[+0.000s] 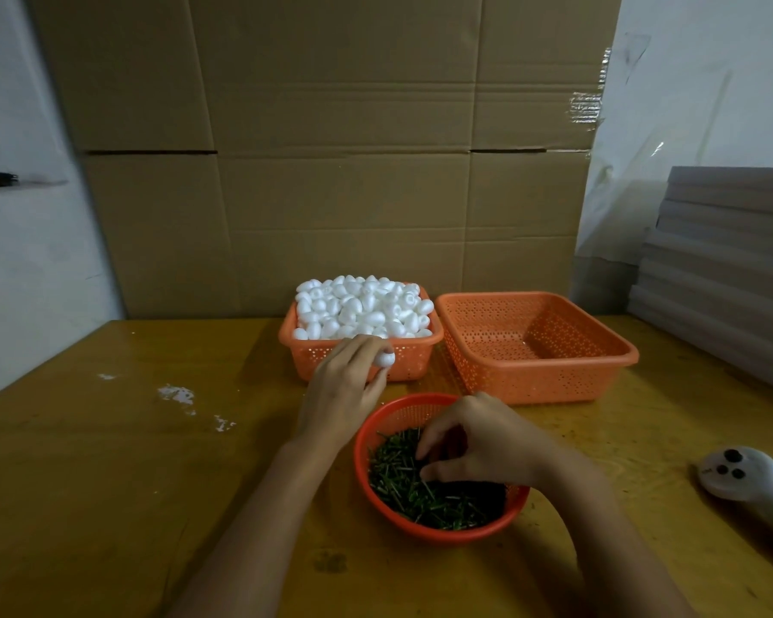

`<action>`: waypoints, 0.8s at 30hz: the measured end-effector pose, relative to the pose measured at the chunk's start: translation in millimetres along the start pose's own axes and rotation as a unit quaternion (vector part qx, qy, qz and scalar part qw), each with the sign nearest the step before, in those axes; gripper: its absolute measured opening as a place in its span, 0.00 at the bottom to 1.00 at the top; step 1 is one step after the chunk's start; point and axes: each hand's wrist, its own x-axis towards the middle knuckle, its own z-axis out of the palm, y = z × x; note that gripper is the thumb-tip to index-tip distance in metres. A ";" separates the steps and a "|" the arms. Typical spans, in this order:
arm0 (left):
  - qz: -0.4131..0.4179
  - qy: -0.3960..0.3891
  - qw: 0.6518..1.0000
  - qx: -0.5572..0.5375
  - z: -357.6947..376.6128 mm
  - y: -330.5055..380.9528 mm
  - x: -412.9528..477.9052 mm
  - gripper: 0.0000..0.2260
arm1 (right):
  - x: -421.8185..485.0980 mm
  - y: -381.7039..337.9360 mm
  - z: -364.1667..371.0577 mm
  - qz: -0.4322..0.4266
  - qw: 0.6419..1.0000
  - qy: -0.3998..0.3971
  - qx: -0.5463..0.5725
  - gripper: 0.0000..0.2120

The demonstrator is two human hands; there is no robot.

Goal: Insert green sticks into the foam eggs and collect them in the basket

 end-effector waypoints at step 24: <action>-0.017 0.007 1.000 -0.016 -0.8 -1.2 2.6 0.13 | -0.9 1.5 -3.0 0.001 0.988 0.139 0.066 0.11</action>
